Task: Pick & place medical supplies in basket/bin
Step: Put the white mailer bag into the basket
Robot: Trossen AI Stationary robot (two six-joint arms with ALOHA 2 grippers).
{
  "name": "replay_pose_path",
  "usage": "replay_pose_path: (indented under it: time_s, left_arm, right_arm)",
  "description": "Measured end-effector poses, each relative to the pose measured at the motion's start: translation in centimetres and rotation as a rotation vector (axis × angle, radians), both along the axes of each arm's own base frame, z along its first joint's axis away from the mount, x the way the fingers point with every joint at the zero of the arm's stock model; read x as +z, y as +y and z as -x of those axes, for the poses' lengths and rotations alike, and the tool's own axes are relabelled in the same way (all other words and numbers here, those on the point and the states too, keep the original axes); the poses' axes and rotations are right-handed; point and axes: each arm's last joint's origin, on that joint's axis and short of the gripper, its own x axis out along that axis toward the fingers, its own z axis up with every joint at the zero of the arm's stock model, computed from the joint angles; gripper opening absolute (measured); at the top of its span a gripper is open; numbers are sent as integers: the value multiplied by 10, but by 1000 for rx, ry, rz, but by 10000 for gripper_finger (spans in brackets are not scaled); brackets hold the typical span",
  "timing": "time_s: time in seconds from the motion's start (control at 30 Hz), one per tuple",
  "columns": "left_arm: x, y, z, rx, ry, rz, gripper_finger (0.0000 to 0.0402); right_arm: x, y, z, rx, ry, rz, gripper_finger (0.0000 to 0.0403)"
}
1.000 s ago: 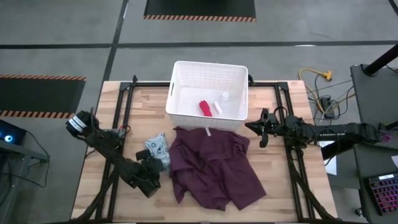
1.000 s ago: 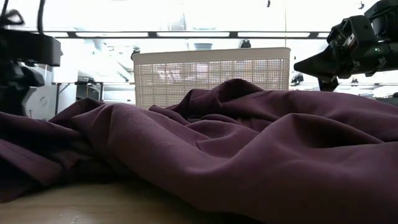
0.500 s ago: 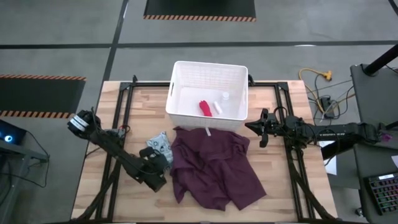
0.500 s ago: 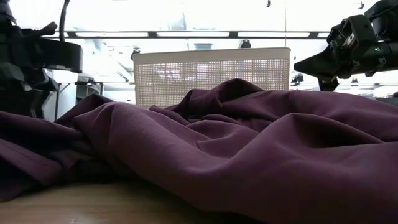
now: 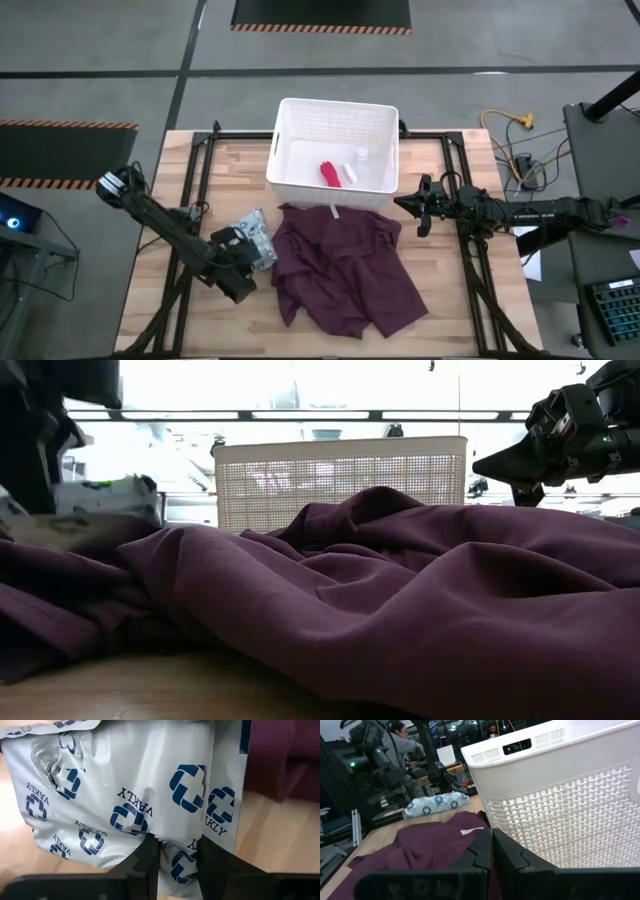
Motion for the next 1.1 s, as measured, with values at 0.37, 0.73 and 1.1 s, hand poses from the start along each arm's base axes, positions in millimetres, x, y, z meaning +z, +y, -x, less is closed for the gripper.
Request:
replay_pose_path:
  time_s: [0.37, 0.73, 1.1]
  left_arm:
    - [81, 12, 14, -20, -88, 35, 78]
    - [201, 24, 11, -11, -546, -126, 78]
    - [208, 105, -32, 90, -415, -587, 78]
  right_arm:
    - [0, 0, 0, 0, 0, 0, 9]
    - [0, 0, 0, 1, 0, -1, 9]
    - [0, 0, 0, 1, 1, 7, 9]
